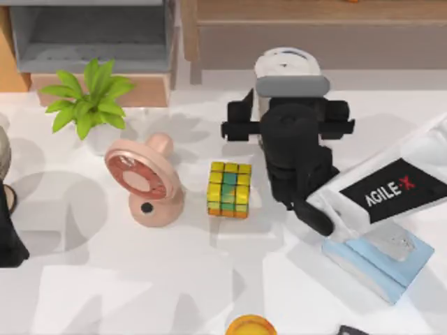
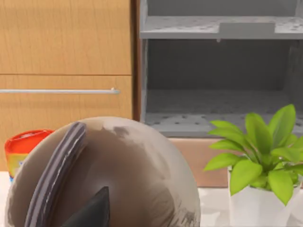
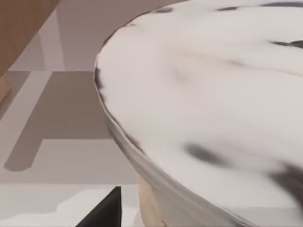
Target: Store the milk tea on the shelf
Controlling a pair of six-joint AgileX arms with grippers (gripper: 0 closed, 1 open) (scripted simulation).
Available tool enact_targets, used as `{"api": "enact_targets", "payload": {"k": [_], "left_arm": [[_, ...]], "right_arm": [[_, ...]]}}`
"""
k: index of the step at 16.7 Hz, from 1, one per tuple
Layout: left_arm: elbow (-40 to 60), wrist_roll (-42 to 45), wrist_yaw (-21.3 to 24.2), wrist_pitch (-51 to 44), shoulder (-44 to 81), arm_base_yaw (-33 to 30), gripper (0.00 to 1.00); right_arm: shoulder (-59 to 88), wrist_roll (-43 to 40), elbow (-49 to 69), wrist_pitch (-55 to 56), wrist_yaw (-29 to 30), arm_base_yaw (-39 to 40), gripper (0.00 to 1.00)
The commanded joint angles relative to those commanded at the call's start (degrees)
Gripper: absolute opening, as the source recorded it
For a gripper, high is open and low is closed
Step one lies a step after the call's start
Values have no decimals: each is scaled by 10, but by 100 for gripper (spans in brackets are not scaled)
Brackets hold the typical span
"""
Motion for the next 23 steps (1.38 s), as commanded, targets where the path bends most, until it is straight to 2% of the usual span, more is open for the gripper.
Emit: {"api": "enact_targets", "payload": {"k": [10,23], "left_arm": [[0,0,0,0,0,0,100],[0,0,0,0,0,0,100]], "right_arm": [[0,0,0,0,0,0,2],[-16,1,1,-17,0,1,0]]}}
